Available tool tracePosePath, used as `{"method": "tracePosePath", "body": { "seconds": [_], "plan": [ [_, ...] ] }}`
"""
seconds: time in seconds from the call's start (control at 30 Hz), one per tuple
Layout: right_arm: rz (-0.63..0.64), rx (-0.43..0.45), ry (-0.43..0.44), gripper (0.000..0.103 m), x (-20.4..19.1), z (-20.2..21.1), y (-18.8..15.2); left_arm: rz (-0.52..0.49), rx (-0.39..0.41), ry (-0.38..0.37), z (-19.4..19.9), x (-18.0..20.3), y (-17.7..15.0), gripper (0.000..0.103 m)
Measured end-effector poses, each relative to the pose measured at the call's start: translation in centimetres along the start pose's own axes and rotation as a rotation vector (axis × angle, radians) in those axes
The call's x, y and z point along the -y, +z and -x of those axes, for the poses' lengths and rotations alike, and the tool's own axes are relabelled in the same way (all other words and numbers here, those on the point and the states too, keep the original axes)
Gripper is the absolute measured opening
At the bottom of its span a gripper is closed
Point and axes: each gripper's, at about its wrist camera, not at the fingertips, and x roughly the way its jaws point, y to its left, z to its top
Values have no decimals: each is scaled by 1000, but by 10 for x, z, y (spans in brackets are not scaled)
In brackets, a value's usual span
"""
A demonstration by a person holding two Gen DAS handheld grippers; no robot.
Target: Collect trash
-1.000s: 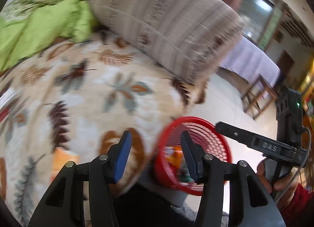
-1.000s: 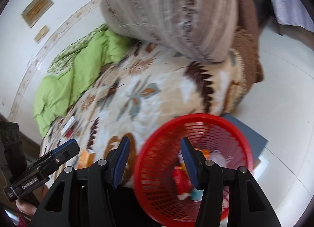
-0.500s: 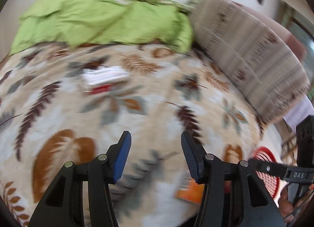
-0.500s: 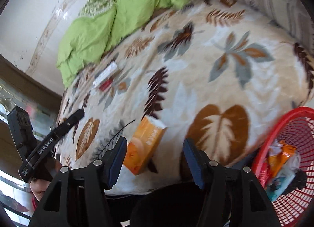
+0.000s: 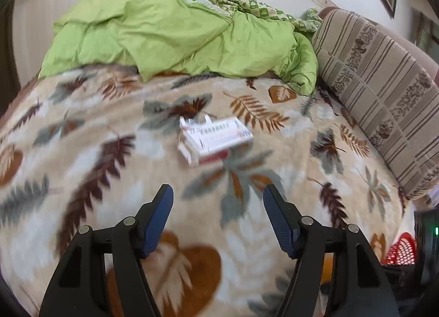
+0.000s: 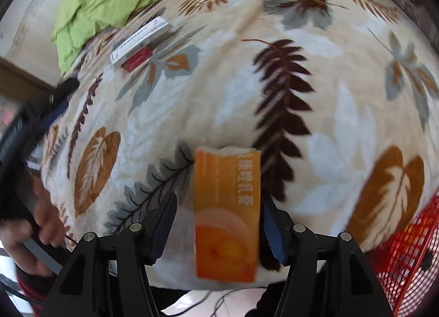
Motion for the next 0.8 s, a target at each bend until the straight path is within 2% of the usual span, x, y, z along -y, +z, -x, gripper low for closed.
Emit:
{"method": "tracePosePath", "body": {
  "seconds": [0.03, 0.07, 0.17, 0.3, 0.37, 0.47, 0.57, 0.8],
  "plan": [
    [34, 6, -24, 62, -6, -2, 3, -11, -1, 6, -4, -1, 5, 68],
    [87, 23, -59, 51, -14, -5, 5, -29, -4, 13, -13, -1, 15, 69],
    [163, 69, -81, 49, -27, -7, 13, -71, -11, 17, -35, 2, 32, 78],
    [117, 152, -11, 49, -16, -5, 27, -142, -57, 37, -74, 6, 51, 79],
    [100, 193, 1, 48, -7, -2, 31, -174, -101, 22, -95, 6, 57, 80],
    [36, 194, 65, 48, 8, -1, 37, -197, -170, 33, -125, 4, 65, 80],
    [13, 188, 77, 48, 10, -2, 39, -204, -243, -34, -145, 4, 66, 80],
    [-41, 216, 53, 48, 19, -1, 47, -305, -179, 40, -138, 27, 47, 78]
  ]
}}
